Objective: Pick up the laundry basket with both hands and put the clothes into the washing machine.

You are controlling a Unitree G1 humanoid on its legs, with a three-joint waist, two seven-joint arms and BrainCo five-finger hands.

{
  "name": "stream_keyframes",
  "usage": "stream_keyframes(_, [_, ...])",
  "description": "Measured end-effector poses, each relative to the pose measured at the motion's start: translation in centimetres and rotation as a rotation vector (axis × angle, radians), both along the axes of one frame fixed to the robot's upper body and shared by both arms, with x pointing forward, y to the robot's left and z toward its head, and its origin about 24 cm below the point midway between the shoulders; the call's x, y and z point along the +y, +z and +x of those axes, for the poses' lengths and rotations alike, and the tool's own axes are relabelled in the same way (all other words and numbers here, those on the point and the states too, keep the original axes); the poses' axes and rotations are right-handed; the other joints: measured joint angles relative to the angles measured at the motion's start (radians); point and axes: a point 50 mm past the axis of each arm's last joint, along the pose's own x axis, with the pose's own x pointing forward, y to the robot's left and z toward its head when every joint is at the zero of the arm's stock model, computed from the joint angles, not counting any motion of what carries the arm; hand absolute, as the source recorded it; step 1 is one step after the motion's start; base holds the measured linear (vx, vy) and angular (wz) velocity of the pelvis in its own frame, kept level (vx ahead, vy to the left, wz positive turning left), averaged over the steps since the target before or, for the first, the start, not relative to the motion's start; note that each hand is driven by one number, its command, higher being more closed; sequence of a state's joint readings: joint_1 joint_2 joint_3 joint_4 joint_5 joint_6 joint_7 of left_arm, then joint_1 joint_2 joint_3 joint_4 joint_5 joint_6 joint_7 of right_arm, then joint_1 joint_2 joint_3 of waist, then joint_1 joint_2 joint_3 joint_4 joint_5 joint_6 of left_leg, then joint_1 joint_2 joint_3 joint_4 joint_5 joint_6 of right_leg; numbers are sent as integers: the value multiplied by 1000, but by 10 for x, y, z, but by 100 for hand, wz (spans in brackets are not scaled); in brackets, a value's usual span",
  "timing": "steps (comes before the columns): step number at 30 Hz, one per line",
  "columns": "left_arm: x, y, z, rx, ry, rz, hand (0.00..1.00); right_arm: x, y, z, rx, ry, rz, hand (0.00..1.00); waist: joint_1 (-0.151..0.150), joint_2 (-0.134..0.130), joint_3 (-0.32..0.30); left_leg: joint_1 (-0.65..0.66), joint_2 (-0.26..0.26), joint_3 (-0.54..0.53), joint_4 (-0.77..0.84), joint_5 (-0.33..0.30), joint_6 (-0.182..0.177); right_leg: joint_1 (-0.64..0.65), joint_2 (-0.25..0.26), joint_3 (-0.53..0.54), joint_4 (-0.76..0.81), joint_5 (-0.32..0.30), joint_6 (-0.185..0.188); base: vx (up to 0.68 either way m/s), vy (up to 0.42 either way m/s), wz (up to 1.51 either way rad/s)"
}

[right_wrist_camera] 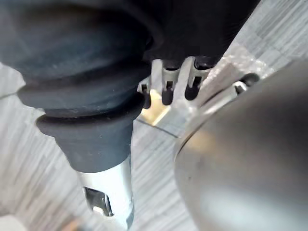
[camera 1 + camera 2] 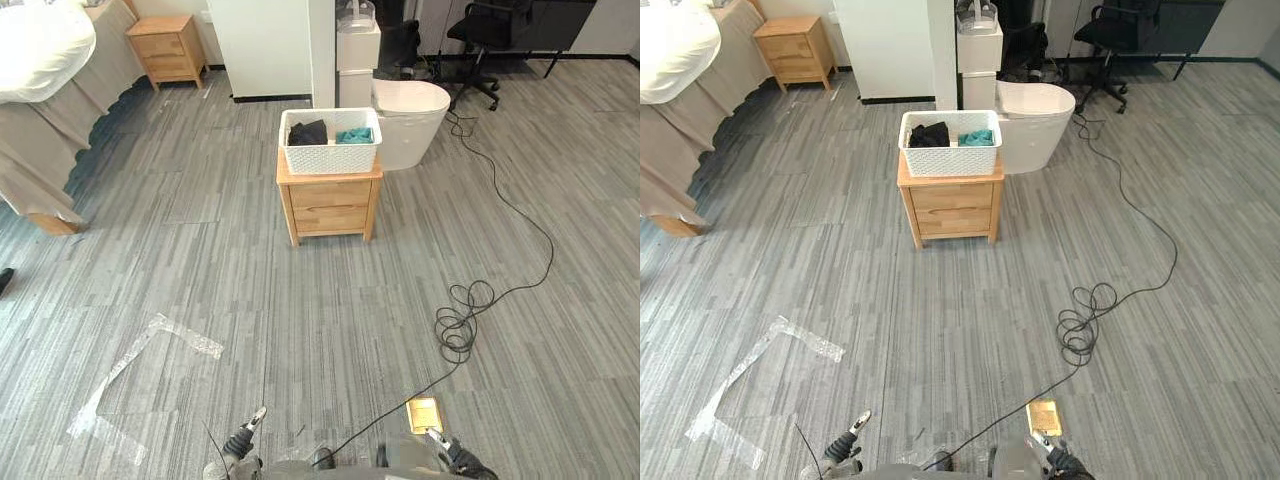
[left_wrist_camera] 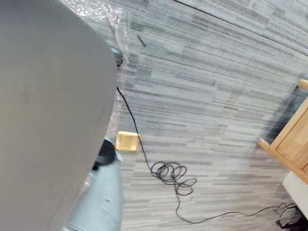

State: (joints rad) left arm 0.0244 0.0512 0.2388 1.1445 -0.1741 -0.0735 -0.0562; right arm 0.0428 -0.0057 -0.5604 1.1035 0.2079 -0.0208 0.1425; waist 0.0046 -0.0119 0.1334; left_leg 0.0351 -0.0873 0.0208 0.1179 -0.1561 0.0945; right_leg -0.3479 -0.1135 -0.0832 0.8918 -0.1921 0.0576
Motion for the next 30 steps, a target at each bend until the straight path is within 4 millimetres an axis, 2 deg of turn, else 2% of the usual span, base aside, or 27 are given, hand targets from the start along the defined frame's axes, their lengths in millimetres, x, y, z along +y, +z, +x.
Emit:
stream_keyframes(1, [1,0,0,-2,13,0,0,1,0,0,-1,8,0,0,4,3,5,6,5,-1,16,-17,1,-23,-1,-7,31,-4,4,242,15,-1])
stream_keyframes(3, [2,2,3,-14,36,6,0,4,0,1,-9,-1,12,0,7,-14,6,31,24,-2,42,-64,0,-73,-7,-63,19,-17,8,222,-13,-5])
stream_keyframes(5, [0,3,11,-29,7,20,0,4,0,-1,-15,-38,21,0,-7,-15,7,65,58,-20,29,-102,-15,-78,-7,-170,-247,-9,4,340,-50,10])
stream_keyframes(6, [-1,4,13,-34,-1,19,0,5,-1,-2,-14,-55,26,0,-15,-15,7,74,64,-28,23,-110,-21,-77,-8,-190,-330,1,-3,592,-127,36])
stream_keyframes(7, [-6,5,19,-45,-30,20,0,3,-2,-4,-5,-98,33,0,-21,-13,8,107,78,-43,0,-132,-31,-77,-4,-218,-521,65,-19,556,-140,29])
stream_keyframes(8, [-7,5,20,-47,-32,18,0,2,-2,-6,0,-106,34,0,-20,-11,10,115,82,-45,-4,-138,-35,-77,-3,-219,-549,77,-21,707,-212,41])
stream_keyframes(9, [-12,5,21,-45,-42,10,0,-1,-4,-16,25,-152,36,0,-24,5,12,154,116,-64,-16,-180,-54,-76,17,-214,-587,143,-42,643,-231,51])
stream_keyframes(10, [-17,4,19,-37,-50,1,0,-5,-5,-29,49,-196,31,0,-42,45,-10,177,176,-90,-9,-207,-77,-73,60,-222,-545,188,-87,686,-242,64])
stream_keyframes(11, [-17,3,18,-34,-52,0,0,-6,-5,-35,61,-218,32,0,-44,50,-25,173,198,-105,19,-211,-86,-71,74,-234,-516,180,-126,781,-255,53])
stream_keyframes(12, [-18,5,23,-48,-44,-6,0,-7,-6,-36,56,-267,39,0,-40,60,-25,139,225,-105,123,-187,-121,-64,79,-262,-461,150,-162,807,-270,30])
stream_keyframes(13, [-21,6,26,-57,-42,-18,0,-8,-5,-36,52,-282,39,0,-43,65,-22,116,229,-108,194,-159,-124,-54,80,-270,-439,137,-177,797,-276,33])
stream_keyframes(14, [-28,6,30,-71,-43,-41,0,-10,-5,-38,48,-307,38,0,-46,77,-14,67,223,-119,376,-61,-117,-13,81,-281,-397,123,-198,740,-267,39])
stream_keyframes(15, [-31,6,29,-72,-42,-49,0,-8,-5,-40,52,-313,43,0,-40,79,-12,-14,228,-128,610,97,-124,72,97,-292,-420,106,-202,706,-224,35])
stream_keyframes(16, [-30,6,27,-74,-42,-48,0,-9,-4,-38,45,-306,37,0,-38,79,-12,-59,231,-130,738,124,-152,134,117,-285,-467,90,-205,806,-238,-2])
stream_keyframes(17, [-28,7,27,-86,-40,-38,0,-7,-3,-32,28,-284,38,0,-18,86,-13,-137,239,-116,955,122,-160,241,161,-240,-547,67,-216,769,-189,-59])
stream_keyframes(18, [-23,9,29,-95,-50,-22,0,-8,0,-11,-12,-223,33,0,13,73,-2,-250,247,-74,1109,108,-140,337,192,-189,-631,64,-220,605,-123,-76])
stream_keyframes(19, [-19,11,33,-109,-54,-11,0,-6,1,0,-32,-203,39,0,21,65,3,-292,243,-57,1127,91,-125,371,193,-173,-658,64,-220,451,-66,-72])
stream_keyframes(21, [-9,16,40,-141,-68,25,0,0,7,26,-89,-161,48,0,43,43,20,-417,240,-28,1102,33,-123,458,185,-130,-724,64,-220,440,-28,-51])
stream_keyframes(22, [-5,16,40,-142,-72,36,0,0,9,37,-110,-142,41,0,50,29,29,-470,224,-23,1025,3,-129,501,179,-116,-758,63,-219,570,22,-65])
stream_keyframes(23, [-4,17,43,-158,-61,34,0,1,12,46,-130,-127,28,0,69,24,30,-507,204,-20,843,-16,-136,542,159,-82,-781,48,-192,588,92,-68])
stream_keyframes(24, [-3,17,41,-159,-60,38,0,-1,15,54,-150,-128,18,0,75,23,33,-514,184,-18,594,-8,-140,584,141,-56,-801,22,-155,511,133,-65])
stream_keyframes(25, [-5,16,39,-148,-68,36,0,-2,16,55,-155,-124,9,0,77,35,29,-506,183,-15,456,8,-153,603,140,-45,-813,9,-145,552,207,-67])
stream_keyframes(26, [-7,12,28,-120,-81,32,0,-8,16,53,-148,-107,-13,0,88,71,10,-481,193,-19,192,87,-167,640,151,-19,-836,-23,-138,585,289,-68])
stream_keyframes(27, [-3,12,26,-117,-69,39,0,-2,15,52,-136,-87,-4,0,96,47,-5,-482,151,-8,227,191,-138,664,114,13,-834,-73,-135,577,301,-48])
stream_keyframes(28, [0,13,27,-121,-68,49,0,1,14,51,-130,-76,3,0,88,24,-11,-487,126,0,238,180,-121,656,86,14,-804,-86,-136,576,287,-13])
stream_keyframes(29, [4,12,26,-113,-46,50,0,2,11,44,-109,-74,8,0,79,-4,-14,-469,117,45,233,168,-99,602,38,43,-677,-92,-122,447,205,10])
stream_keyframes(30, [6,12,25,-110,-31,51,0,3,9,39,-93,-74,11,0,80,-10,-15,-453,113,69,235,156,-82,567,30,61,-587,-85,-111,676,321,-1])
